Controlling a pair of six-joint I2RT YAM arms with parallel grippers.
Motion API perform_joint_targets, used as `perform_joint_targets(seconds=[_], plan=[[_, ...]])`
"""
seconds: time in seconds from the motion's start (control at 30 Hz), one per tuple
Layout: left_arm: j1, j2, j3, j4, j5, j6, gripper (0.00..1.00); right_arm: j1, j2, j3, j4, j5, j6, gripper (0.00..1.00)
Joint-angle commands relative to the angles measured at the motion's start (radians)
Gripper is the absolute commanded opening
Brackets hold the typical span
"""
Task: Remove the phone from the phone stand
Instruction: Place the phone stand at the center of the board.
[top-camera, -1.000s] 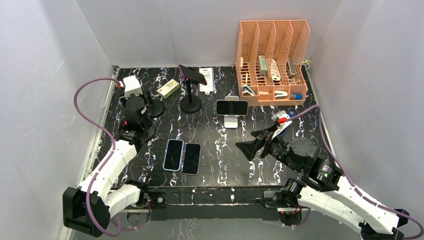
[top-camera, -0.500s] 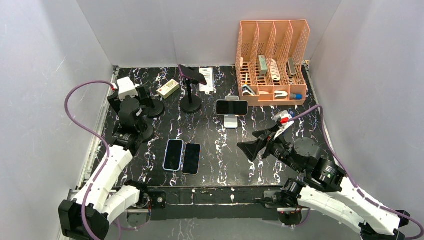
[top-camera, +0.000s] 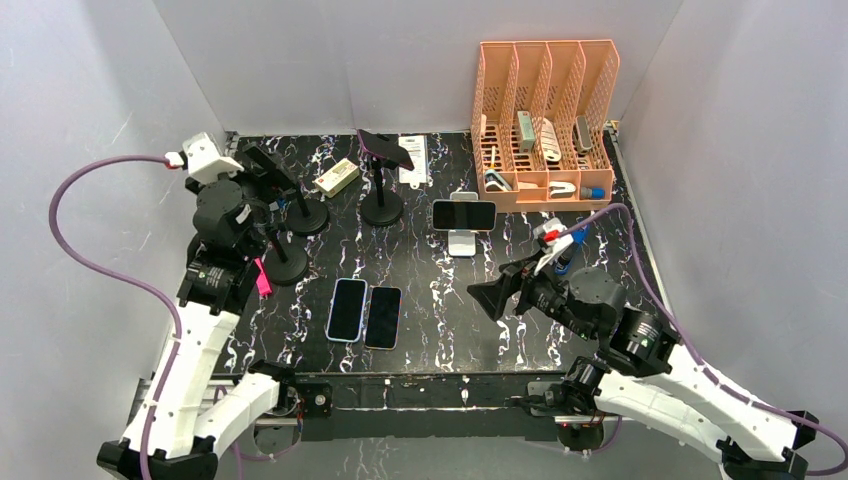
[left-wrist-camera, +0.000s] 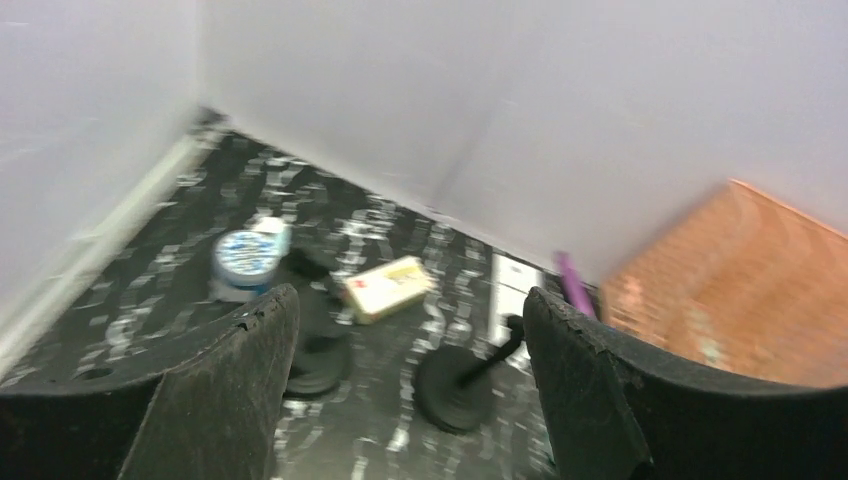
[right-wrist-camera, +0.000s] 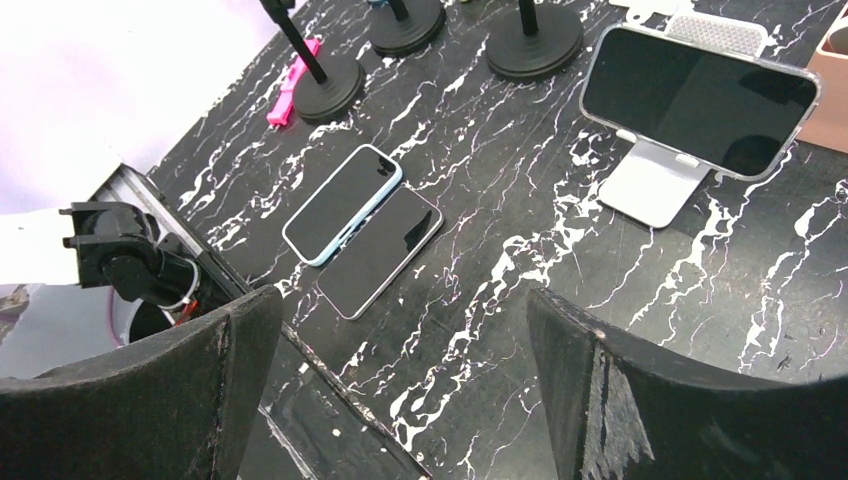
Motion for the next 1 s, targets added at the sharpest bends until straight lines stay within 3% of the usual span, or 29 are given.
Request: perform_joint_targets(seconds=[0.0,0.1,0.23,0.37,0.43,0.8,0.97], plan=[[-0.008,0.062,0.102,-0.074,0.386,-0.127,0.8,-0.001,0.045,0.024,0.059,0.019,0.005,0.99],[-0.013,0.124,0.146,-0.109,0.494,-0.17,0.8,-0.001,0.075,0.013,0.073,0.017,0.013,0.99],[-0.072,0.185,0.159,-0.11,0.506,-0.184,0.8,0.0,0.098,-0.015,0.103,0.03,0.027,0.99],[-0.288,0.274,0.206,-0.123,0.325,-0.15,0.79,0.0,0.121,-0.041,0.125,0.038,0.051,0.99],[-0.333,0.311,0.232,-0.125,0.264,-0.162,0.79,0.0,0.13,-0.046,0.127,0.039,0.066,0.99],[-0.343,0.406,0.138,0.046,-0.079,-0.399,0.78,0.0,0.126,-0.085,0.133,0.031,0.13,0.99],[-0.342,0.504,0.155,0.076,-0.123,-0.478,0.77,0.0,0.114,-0.076,0.128,0.031,0.132,0.99]])
